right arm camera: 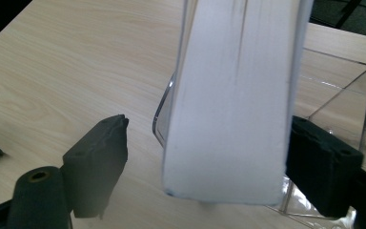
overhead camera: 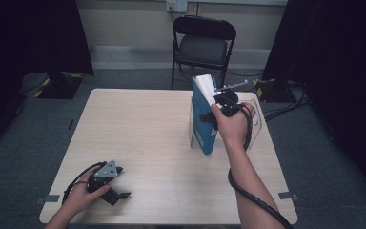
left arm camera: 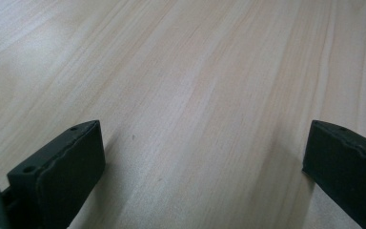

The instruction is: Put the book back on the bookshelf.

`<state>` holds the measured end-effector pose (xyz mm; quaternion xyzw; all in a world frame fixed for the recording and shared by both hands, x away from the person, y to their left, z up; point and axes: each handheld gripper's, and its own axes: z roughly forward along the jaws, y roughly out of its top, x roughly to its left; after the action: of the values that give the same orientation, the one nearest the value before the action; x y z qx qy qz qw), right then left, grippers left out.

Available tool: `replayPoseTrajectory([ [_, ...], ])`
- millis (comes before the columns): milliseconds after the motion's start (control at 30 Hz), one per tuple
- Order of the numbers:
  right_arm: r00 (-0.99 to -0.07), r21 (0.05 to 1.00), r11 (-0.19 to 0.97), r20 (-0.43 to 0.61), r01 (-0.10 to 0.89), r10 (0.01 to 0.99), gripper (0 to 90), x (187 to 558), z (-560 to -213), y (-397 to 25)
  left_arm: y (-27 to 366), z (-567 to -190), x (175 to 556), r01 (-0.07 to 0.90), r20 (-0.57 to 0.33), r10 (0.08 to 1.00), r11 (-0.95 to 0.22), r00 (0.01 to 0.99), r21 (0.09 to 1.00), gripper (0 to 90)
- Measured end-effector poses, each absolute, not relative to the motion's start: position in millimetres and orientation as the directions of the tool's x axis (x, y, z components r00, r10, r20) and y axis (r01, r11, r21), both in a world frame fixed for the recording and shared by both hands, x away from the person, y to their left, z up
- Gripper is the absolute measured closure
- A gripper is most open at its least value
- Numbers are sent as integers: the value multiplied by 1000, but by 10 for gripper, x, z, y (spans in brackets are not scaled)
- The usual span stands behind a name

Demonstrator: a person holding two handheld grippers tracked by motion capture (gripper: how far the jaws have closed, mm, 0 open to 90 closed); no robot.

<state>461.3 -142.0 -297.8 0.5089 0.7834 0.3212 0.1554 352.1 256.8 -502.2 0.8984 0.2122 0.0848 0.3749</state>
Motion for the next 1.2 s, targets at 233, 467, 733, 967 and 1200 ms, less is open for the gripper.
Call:
replayPoseTrajectory([
  [233, -450, 654, 281, 101, 702, 887, 181, 4570, -2958, -1396, 2568, -5022, 3521, 317, -7, 445, -629, 896, 710, 0],
  [467, -470, 647, 306, 92, 699, 878, 180, 4524, -2975, -1411, 2568, -5022, 3521, 317, -7, 445, -629, 896, 710, 0],
  [733, -482, 660, 312, 88, 684, 872, 177, 4431, -2986, -1414, 2565, -5022, 3515, 320, -6, 449, -628, 894, 709, 0],
  [967, -487, 661, 316, 86, 681, 869, 179, 4324, -2986, -1447, 2565, -5020, 3498, 322, -6, 450, -629, 893, 707, 0],
  [1200, -497, 668, 320, 85, 671, 864, 180, 4251, -2973, -1486, 2566, -5021, 3501, 321, -10, 446, -628, 895, 709, 0],
])
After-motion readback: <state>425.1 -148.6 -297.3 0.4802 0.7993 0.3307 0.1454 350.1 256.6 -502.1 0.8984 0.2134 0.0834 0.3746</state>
